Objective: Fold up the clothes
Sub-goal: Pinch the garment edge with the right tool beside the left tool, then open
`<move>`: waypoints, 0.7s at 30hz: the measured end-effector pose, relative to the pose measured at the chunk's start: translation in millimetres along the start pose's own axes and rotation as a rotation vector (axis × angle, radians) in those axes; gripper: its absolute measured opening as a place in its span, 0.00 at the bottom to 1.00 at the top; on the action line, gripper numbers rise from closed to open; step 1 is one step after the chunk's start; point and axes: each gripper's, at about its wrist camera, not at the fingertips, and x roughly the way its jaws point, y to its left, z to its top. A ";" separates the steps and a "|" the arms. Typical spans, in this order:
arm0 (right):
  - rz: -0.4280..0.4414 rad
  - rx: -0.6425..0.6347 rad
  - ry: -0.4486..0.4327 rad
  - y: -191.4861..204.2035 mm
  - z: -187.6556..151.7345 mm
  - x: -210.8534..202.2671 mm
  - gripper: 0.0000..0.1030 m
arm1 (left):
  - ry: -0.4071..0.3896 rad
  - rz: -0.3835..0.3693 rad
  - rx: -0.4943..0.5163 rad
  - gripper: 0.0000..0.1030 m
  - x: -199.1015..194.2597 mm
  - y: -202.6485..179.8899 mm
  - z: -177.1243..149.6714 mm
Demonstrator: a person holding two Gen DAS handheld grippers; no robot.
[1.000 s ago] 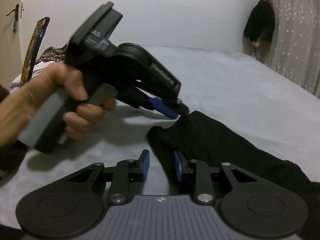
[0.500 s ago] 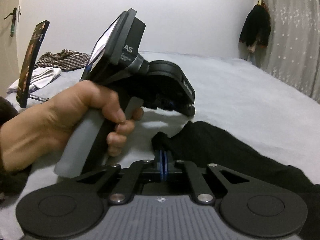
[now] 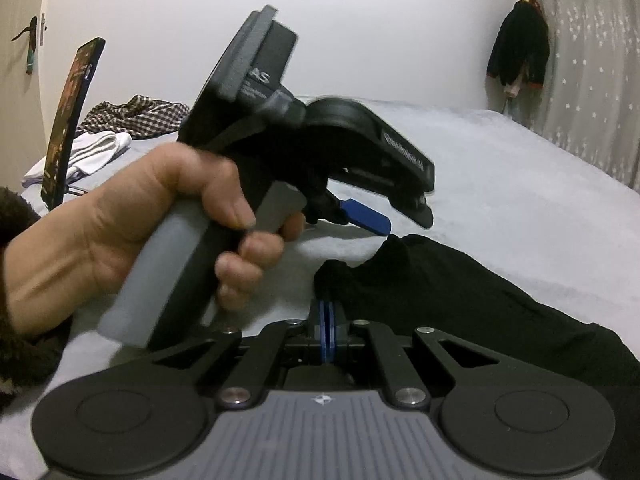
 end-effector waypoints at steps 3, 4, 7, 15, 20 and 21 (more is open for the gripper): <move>0.001 0.008 0.003 -1.2 0.5 0.2 0.05 | 0.043 -0.028 0.013 0.16 3.8 -7.5 -5.2; 0.001 0.009 0.004 -1.4 0.7 0.2 0.05 | 0.046 -0.021 0.029 0.15 5.2 -10.9 -6.7; 0.000 0.009 0.006 -1.0 1.1 -0.2 0.05 | 0.036 0.011 0.060 0.05 2.9 -16.5 -10.9; 0.005 0.006 0.004 0.7 0.2 0.7 0.05 | -0.029 0.135 0.146 0.05 -2.1 -31.2 -14.9; 0.001 0.009 0.010 0.7 0.8 1.6 0.05 | -0.035 0.153 0.171 0.08 -2.0 -38.9 -15.9; -0.002 0.010 0.011 1.0 1.0 1.7 0.06 | -0.036 0.154 0.171 0.08 -1.4 -40.4 -14.9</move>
